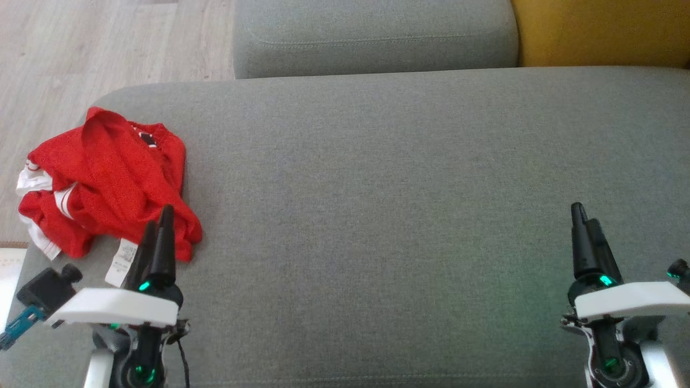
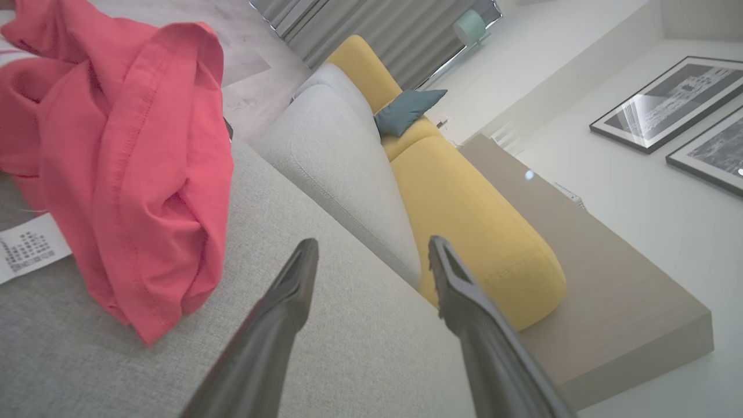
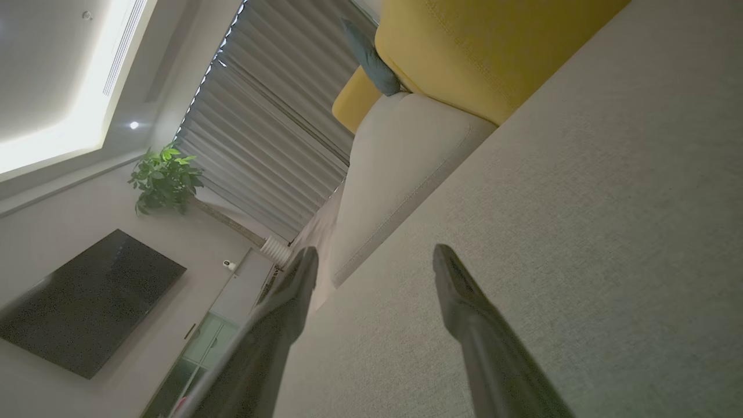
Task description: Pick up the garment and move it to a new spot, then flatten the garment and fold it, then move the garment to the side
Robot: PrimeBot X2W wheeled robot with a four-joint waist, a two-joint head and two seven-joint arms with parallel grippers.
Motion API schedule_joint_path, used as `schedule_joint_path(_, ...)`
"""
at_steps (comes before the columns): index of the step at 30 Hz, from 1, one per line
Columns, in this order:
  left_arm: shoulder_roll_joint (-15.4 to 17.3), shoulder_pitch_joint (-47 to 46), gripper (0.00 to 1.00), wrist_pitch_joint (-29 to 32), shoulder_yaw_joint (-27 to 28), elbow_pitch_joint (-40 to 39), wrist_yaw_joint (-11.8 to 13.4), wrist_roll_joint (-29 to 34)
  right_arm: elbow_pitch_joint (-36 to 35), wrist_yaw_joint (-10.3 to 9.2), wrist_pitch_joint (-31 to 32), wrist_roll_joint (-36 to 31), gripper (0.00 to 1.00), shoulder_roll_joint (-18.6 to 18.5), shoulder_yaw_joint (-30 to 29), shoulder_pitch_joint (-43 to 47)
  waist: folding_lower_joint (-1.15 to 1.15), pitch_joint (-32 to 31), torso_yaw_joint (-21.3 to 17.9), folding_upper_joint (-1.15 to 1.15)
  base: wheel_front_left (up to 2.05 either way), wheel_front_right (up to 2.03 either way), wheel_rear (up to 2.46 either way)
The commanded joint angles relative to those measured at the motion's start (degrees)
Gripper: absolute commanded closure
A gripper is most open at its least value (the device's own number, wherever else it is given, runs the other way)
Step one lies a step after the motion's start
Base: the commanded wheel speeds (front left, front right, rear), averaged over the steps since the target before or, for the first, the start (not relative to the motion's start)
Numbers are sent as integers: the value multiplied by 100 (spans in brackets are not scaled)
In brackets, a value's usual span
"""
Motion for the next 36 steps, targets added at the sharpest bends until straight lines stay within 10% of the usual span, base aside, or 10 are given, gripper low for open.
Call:
schedule_joint_path(1, 115, -368, 0, -58, 40, -253, -19, 177, -255, -2, -84, -187, 0, -115, 93, -280, 0, -3, 0, 0, 0, 0, 0)
schedule_joint_path(36, 249, -202, 0, -627, -319, -142, 174, 2745, -211, -3, -443, -2868, 0, 21, 244, -128, 0, -59, 16, 0, 0, 0, 0)
